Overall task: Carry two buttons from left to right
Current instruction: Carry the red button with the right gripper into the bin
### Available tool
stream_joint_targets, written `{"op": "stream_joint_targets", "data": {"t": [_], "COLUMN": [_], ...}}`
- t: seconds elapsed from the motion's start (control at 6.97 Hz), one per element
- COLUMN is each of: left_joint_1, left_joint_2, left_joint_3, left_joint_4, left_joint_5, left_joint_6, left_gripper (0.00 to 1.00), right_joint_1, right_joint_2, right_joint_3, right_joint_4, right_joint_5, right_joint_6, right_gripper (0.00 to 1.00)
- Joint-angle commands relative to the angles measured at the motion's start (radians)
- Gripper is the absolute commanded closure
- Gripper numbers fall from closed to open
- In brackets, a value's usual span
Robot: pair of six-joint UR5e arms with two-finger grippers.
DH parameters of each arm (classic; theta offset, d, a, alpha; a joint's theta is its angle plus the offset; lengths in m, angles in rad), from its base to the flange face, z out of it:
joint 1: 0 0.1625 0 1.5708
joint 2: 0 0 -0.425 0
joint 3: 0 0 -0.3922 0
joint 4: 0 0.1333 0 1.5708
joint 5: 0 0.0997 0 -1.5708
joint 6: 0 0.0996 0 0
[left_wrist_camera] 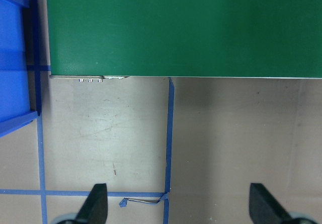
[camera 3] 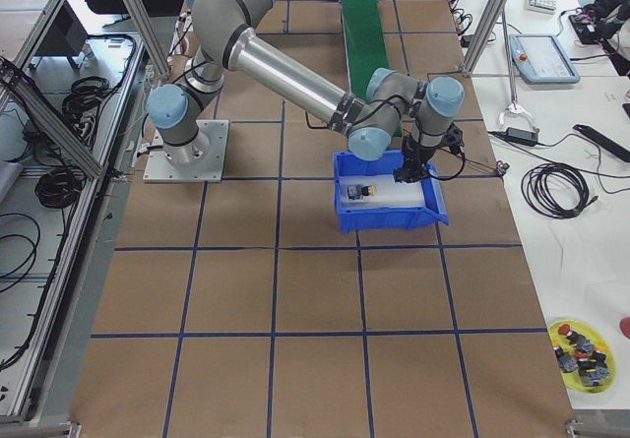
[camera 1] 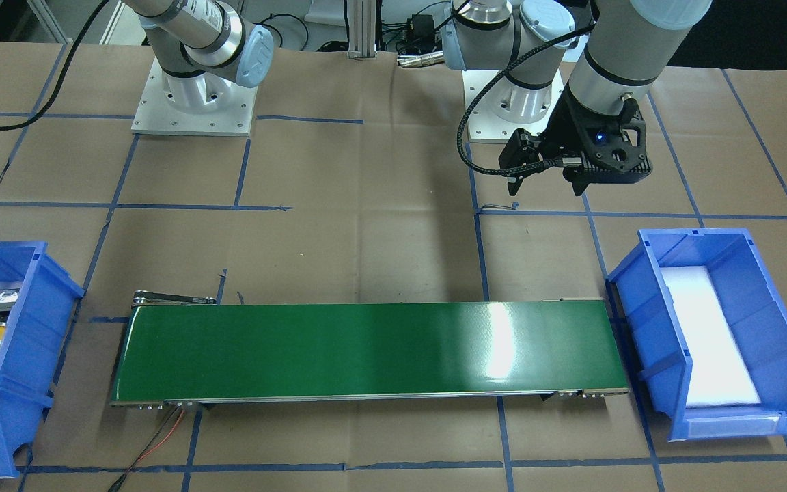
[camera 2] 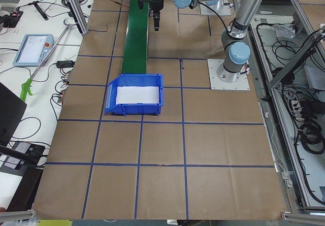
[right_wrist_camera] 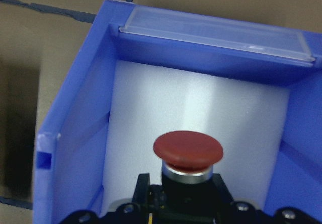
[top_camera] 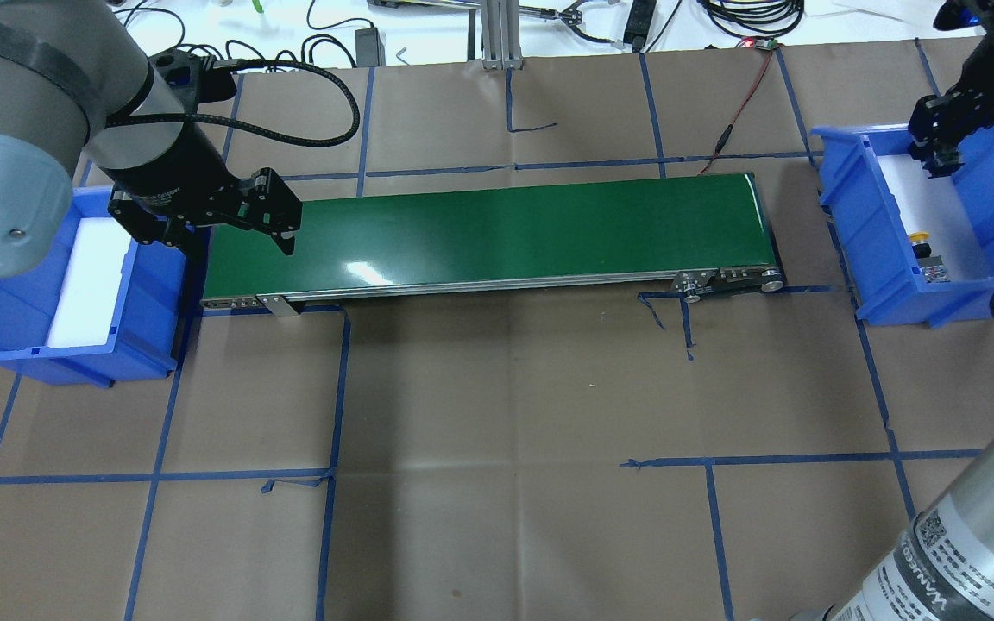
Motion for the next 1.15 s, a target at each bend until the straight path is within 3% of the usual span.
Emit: {"op": "stream_joint_targets", "data": {"t": [0.0,0.43,0.57,0.86,1.0], "left_joint_1": [0.000,0.000,0.000,0.000,0.000], "left_joint_2": [0.000,0.002,0.002,0.002,0.002], "left_joint_3": [0.000,0.000,0.000,0.000,0.000], "left_joint_4": [0.000,0.000,0.000,0.000,0.000], "left_joint_5": [0.000,0.000,0.000,0.000,0.000], "left_joint_6": [0.000,0.000,0.000,0.000,0.000], "left_gripper": [0.00,0.00,0.00,0.00,0.00], "right_joint_1": [0.001,-0.001,-0.001,-0.001,-0.001], "right_joint_2": [0.057,0.086,0.086,0.083,0.080], "right_joint_3": [0.016,0.019,0.025,0.013,0.006], "right_joint_4": [-0.053,-0.055,-0.055,-0.055,-0.055], "right_joint_5": [0.004,-0.011,-0.011,0.006,0.006], "right_joint_6": [-0.002,0.000,0.005,0.015,0.020], "right_gripper": [0.98,0.96,0.86,0.16,0.08]}}
